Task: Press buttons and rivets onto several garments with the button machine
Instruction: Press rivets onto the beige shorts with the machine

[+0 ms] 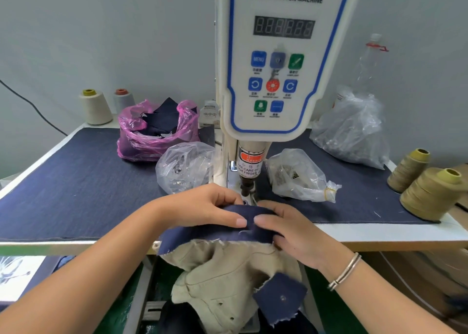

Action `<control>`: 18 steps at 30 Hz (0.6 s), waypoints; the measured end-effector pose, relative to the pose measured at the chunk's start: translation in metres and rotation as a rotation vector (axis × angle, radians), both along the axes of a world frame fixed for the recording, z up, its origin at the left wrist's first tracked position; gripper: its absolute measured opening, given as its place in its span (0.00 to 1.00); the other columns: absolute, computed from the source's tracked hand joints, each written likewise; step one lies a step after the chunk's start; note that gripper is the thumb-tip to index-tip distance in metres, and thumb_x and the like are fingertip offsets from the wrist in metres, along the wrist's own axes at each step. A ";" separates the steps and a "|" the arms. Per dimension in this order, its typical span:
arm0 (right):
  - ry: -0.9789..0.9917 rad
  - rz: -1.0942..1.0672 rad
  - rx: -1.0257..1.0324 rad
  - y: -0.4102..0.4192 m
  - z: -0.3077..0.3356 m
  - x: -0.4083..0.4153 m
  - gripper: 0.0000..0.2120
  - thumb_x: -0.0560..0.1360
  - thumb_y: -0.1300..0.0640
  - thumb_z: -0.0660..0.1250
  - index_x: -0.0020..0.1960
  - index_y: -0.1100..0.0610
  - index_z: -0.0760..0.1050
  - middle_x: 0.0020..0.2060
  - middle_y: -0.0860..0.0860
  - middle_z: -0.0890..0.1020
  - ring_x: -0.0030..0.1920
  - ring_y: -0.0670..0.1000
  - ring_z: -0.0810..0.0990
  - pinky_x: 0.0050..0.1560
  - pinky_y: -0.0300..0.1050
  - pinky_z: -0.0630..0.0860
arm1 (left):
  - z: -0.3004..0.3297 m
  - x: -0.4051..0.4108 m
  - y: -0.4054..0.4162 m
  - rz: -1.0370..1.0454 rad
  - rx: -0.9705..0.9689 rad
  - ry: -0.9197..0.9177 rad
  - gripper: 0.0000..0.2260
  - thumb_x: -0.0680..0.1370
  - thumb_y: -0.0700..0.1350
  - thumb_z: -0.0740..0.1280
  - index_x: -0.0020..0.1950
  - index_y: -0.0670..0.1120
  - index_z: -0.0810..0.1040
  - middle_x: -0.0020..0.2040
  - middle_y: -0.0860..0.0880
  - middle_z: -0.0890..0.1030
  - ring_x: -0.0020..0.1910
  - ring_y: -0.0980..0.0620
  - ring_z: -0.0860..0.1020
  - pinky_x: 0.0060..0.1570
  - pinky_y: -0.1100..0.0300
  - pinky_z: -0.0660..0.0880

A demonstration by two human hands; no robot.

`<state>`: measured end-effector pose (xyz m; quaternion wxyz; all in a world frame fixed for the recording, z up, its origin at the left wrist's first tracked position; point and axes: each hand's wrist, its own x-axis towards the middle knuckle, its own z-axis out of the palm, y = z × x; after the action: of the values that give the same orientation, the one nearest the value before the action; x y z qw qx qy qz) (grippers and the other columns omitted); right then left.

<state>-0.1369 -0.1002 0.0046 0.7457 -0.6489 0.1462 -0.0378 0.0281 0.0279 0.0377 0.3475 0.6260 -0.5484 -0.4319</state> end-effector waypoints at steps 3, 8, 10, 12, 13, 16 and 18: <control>-0.039 -0.162 0.180 -0.008 -0.002 0.002 0.14 0.76 0.65 0.62 0.42 0.52 0.84 0.36 0.49 0.85 0.37 0.44 0.84 0.32 0.33 0.75 | -0.012 0.009 0.003 0.040 0.051 0.032 0.02 0.74 0.47 0.71 0.42 0.50 0.82 0.37 0.54 0.80 0.37 0.59 0.76 0.41 0.68 0.72; -0.057 -0.477 0.287 -0.033 -0.011 -0.009 0.16 0.76 0.61 0.62 0.34 0.53 0.82 0.30 0.52 0.83 0.28 0.47 0.81 0.25 0.35 0.74 | -0.036 0.029 0.028 0.113 0.174 0.225 0.07 0.74 0.48 0.71 0.49 0.47 0.84 0.47 0.47 0.84 0.46 0.51 0.82 0.47 0.62 0.76; -0.068 -0.494 0.290 -0.038 -0.016 -0.013 0.18 0.76 0.59 0.63 0.31 0.51 0.83 0.32 0.51 0.84 0.30 0.46 0.82 0.27 0.36 0.75 | -0.043 0.033 0.032 0.110 0.181 0.263 0.09 0.77 0.48 0.69 0.53 0.44 0.82 0.51 0.45 0.84 0.50 0.49 0.81 0.50 0.61 0.76; -0.060 -0.503 0.315 -0.040 -0.021 -0.014 0.17 0.76 0.58 0.63 0.32 0.51 0.83 0.33 0.51 0.84 0.31 0.46 0.82 0.29 0.37 0.76 | -0.045 0.033 0.033 0.098 0.171 0.282 0.09 0.79 0.47 0.67 0.55 0.45 0.80 0.53 0.46 0.83 0.53 0.50 0.81 0.52 0.62 0.75; -0.056 -0.516 0.331 -0.040 -0.022 -0.014 0.16 0.76 0.58 0.63 0.32 0.51 0.83 0.33 0.51 0.84 0.31 0.47 0.82 0.30 0.38 0.76 | -0.045 0.033 0.032 0.094 0.167 0.285 0.07 0.79 0.46 0.66 0.54 0.47 0.80 0.53 0.47 0.83 0.52 0.51 0.81 0.51 0.62 0.76; -0.063 -0.569 0.404 -0.048 -0.025 -0.015 0.14 0.75 0.57 0.64 0.33 0.53 0.83 0.32 0.51 0.83 0.31 0.48 0.82 0.31 0.40 0.76 | -0.041 0.033 0.028 0.130 0.116 0.274 0.03 0.78 0.46 0.67 0.47 0.52 0.81 0.47 0.49 0.83 0.48 0.53 0.80 0.48 0.63 0.75; -0.075 -0.595 0.456 -0.053 -0.025 -0.014 0.16 0.75 0.57 0.64 0.31 0.54 0.83 0.32 0.52 0.83 0.31 0.48 0.82 0.31 0.39 0.77 | -0.039 0.037 0.025 0.201 0.041 0.217 0.03 0.76 0.47 0.70 0.45 0.50 0.81 0.44 0.47 0.80 0.46 0.52 0.77 0.48 0.60 0.72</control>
<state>-0.1512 -0.1531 -0.0208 0.8324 -0.3934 0.3055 -0.2431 0.0648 0.0530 -0.0012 0.4334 0.6341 -0.4333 -0.4714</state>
